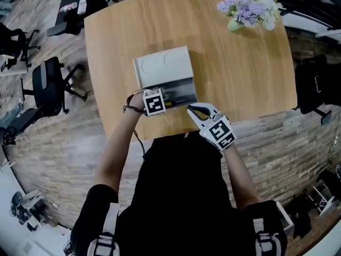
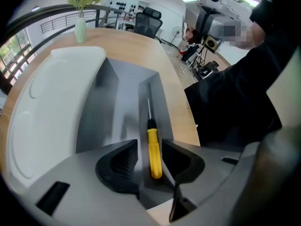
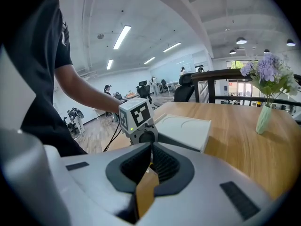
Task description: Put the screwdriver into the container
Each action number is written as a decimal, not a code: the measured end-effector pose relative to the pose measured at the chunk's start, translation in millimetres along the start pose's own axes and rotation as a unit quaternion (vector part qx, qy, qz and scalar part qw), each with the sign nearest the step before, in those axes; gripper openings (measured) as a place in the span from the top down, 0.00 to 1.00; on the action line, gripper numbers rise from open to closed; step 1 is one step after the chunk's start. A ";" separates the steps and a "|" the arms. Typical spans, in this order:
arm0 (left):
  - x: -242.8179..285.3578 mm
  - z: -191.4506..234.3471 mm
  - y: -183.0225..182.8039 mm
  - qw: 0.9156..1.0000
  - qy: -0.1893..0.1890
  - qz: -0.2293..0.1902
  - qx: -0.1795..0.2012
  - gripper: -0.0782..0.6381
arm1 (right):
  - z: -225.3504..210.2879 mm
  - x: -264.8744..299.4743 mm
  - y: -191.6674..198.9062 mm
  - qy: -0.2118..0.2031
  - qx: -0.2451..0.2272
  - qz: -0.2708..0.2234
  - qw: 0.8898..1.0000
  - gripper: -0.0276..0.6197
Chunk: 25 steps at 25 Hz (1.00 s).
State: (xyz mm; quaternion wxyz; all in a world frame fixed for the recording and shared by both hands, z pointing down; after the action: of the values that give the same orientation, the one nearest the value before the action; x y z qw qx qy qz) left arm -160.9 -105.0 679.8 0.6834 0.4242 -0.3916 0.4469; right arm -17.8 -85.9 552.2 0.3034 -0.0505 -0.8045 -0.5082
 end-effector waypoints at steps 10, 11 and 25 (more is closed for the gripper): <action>11.7 4.3 -1.3 0.999 0.020 0.027 -0.009 0.66 | -5.6 -3.8 5.9 0.008 0.013 -0.002 1.000 0.91; 12.9 5.3 -0.2 0.999 0.024 0.035 -0.012 0.66 | -6.1 -4.1 5.9 0.008 0.014 -0.002 1.000 0.91; 17.7 6.5 -3.0 0.999 0.000 0.043 -0.012 0.66 | -12.1 -8.8 12.5 0.016 0.020 -0.011 1.000 0.91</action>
State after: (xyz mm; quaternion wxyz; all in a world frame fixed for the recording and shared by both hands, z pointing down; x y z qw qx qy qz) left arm -153.9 -106.9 697.5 0.6685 0.3991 -0.4146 0.4711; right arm -0.6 -88.2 560.8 0.3111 -0.0275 -0.8101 -0.4962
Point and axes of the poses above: the fingertips, and each gripper's own axes: x forward along the fingers, z to its left, y out of its underside, the point moved 6 cm from there along -x, backward along the fingers, and after that the axes turned 2 degrees about -y, right-handed, at the moved point
